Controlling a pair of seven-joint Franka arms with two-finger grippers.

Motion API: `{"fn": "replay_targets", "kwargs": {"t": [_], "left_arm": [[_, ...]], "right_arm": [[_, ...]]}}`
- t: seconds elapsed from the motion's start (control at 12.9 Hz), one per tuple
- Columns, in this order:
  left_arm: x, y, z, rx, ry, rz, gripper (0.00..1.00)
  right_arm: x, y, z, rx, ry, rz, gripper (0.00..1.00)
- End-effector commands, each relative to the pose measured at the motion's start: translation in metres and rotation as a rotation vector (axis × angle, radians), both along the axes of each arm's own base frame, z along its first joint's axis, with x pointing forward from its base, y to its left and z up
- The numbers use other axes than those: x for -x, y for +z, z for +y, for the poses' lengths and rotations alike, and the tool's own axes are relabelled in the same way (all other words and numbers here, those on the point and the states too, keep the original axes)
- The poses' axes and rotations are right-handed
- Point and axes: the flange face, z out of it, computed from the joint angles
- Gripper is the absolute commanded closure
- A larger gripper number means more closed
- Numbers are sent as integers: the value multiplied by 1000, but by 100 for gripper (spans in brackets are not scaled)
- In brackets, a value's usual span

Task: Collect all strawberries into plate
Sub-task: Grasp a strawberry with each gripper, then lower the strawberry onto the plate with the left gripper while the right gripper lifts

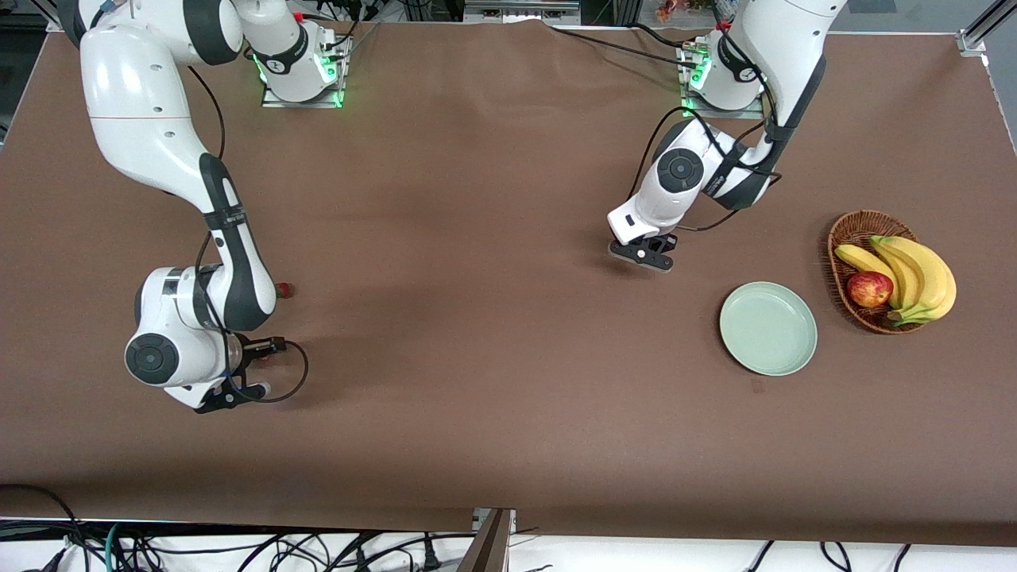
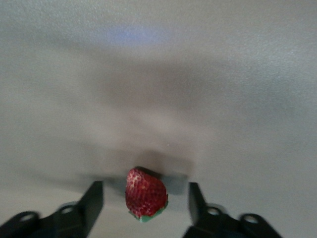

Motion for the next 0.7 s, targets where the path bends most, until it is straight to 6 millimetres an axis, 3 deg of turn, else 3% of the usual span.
{"fn": "replay_targets", "kwargs": {"t": [0.0, 0.15, 0.31, 0.46, 0.62], "left_arm": [[3, 29, 4, -61, -11, 8, 90], [-7, 54, 13, -89, -51, 19, 89], [-34, 74, 30, -103, -112, 45, 89], [-68, 95, 66, -92, -204, 47, 89], [-101, 109, 118, -71, -354, 33, 88]], "right_arm": [[3, 4, -2, -16, 20, -3, 66], [4, 4, -2, -15, 19, 1, 82], [4, 4, -2, -15, 19, 3, 84], [3, 6, -2, -16, 19, 0, 84], [0, 15, 1, -22, 14, -14, 84]]}}
